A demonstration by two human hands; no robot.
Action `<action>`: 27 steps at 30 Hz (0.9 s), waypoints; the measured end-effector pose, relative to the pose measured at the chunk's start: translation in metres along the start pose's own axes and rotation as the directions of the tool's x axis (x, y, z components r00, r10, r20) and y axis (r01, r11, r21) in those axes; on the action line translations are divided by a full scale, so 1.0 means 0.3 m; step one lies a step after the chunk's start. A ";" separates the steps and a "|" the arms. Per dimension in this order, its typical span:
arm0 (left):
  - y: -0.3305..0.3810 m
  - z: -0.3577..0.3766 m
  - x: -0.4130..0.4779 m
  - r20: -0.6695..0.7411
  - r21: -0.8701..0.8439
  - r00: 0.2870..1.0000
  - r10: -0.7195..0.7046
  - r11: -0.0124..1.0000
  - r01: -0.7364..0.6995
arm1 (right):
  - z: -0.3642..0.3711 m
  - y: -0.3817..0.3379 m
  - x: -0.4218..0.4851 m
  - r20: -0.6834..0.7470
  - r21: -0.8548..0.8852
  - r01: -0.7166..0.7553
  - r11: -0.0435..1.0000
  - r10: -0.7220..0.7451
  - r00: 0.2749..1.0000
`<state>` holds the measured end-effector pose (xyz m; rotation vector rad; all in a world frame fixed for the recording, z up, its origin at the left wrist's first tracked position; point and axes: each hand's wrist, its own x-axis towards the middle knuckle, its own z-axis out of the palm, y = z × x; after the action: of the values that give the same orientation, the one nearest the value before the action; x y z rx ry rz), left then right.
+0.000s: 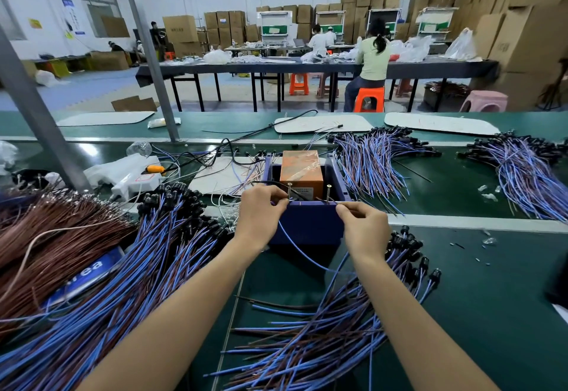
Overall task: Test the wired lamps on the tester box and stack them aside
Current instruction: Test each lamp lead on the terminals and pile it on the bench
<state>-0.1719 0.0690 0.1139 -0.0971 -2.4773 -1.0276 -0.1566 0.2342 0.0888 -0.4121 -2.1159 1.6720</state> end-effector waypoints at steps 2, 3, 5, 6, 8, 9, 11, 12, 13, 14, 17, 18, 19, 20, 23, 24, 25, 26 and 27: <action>-0.001 -0.001 0.004 0.005 0.001 1.000 0.018 1.000 -0.018 | 0.002 -0.002 0.009 -0.014 -0.047 0.019 0.999 -0.019 1.000; -0.004 -0.001 0.004 0.003 -0.002 1.000 0.025 1.000 -0.025 | 0.002 -0.003 0.011 -0.017 -0.067 0.028 0.997 -0.029 0.999; -0.010 -0.003 0.004 0.005 -0.013 0.999 0.033 0.999 -0.033 | 0.004 -0.006 0.013 -0.021 -0.113 0.050 0.992 -0.053 0.998; -0.012 -0.004 0.004 0.008 -0.016 0.999 0.033 0.999 -0.032 | 0.006 -0.008 0.015 -0.022 -0.137 0.061 0.989 -0.064 0.998; -0.015 -0.009 0.006 0.014 -0.018 1.000 0.025 1.000 -0.025 | 0.010 -0.014 0.020 -0.019 -0.179 0.075 0.981 -0.079 0.997; -0.014 -0.011 0.008 0.016 -0.019 1.000 0.021 1.000 -0.021 | 0.012 -0.017 0.023 -0.016 -0.195 0.077 0.978 -0.081 0.997; -0.012 -0.014 0.010 0.018 -0.023 1.000 0.016 1.000 -0.016 | 0.015 -0.019 0.032 -0.004 -0.197 0.076 0.977 -0.079 0.997; -0.010 -0.014 0.010 0.019 -0.025 1.000 0.015 1.000 -0.015 | 0.016 -0.018 0.036 0.004 -0.189 0.077 0.979 -0.078 0.997; -0.009 -0.015 0.009 0.021 -0.025 1.000 0.015 1.000 -0.015 | 0.016 -0.017 0.039 0.012 -0.185 0.079 0.980 -0.079 0.997; -0.007 -0.017 0.008 0.024 -0.025 1.000 0.016 1.000 -0.016 | 0.016 -0.016 0.040 0.017 -0.185 0.085 0.979 -0.083 0.996; -0.009 -0.021 0.008 0.032 -0.020 0.999 0.022 1.000 -0.021 | 0.018 -0.013 0.039 0.018 -0.203 0.123 0.971 -0.122 0.992; -0.010 -0.022 0.008 0.033 -0.016 0.999 0.024 1.000 -0.023 | 0.018 -0.012 0.038 0.015 -0.213 0.136 0.967 -0.136 0.991; -0.011 -0.023 0.009 0.034 -0.013 0.999 0.026 1.000 -0.025 | 0.019 -0.012 0.036 0.012 -0.226 0.144 0.963 -0.145 0.989; -0.012 -0.023 0.009 0.035 -0.012 0.999 0.027 1.000 -0.027 | 0.019 -0.012 0.035 0.010 -0.239 0.149 0.960 -0.151 0.989; -0.013 -0.018 0.009 0.027 -0.012 0.999 0.026 1.000 -0.025 | 0.019 -0.013 0.033 0.012 -0.258 0.151 0.954 -0.153 0.988; -0.014 -0.015 0.008 0.019 -0.008 0.999 0.026 1.000 -0.026 | 0.018 -0.014 0.033 0.015 -0.262 0.151 0.953 -0.152 0.988; -0.015 -0.012 0.007 0.007 -0.004 1.000 0.029 1.000 -0.028 | 0.018 -0.014 0.034 0.018 -0.266 0.151 0.952 -0.152 0.988; -0.016 -0.008 0.006 -0.005 -0.002 0.999 0.032 0.999 -0.032 | 0.017 -0.015 0.035 0.021 -0.269 0.151 0.951 -0.151 0.988; -0.016 -0.005 0.004 -0.017 -0.001 0.999 0.036 0.999 -0.036 | 0.016 -0.016 0.035 0.024 -0.271 0.150 0.951 -0.149 0.989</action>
<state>-0.1737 0.0643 0.1122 -0.1325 -2.4508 -1.0115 -0.1681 0.2340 0.0940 -0.3188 -2.3251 1.3034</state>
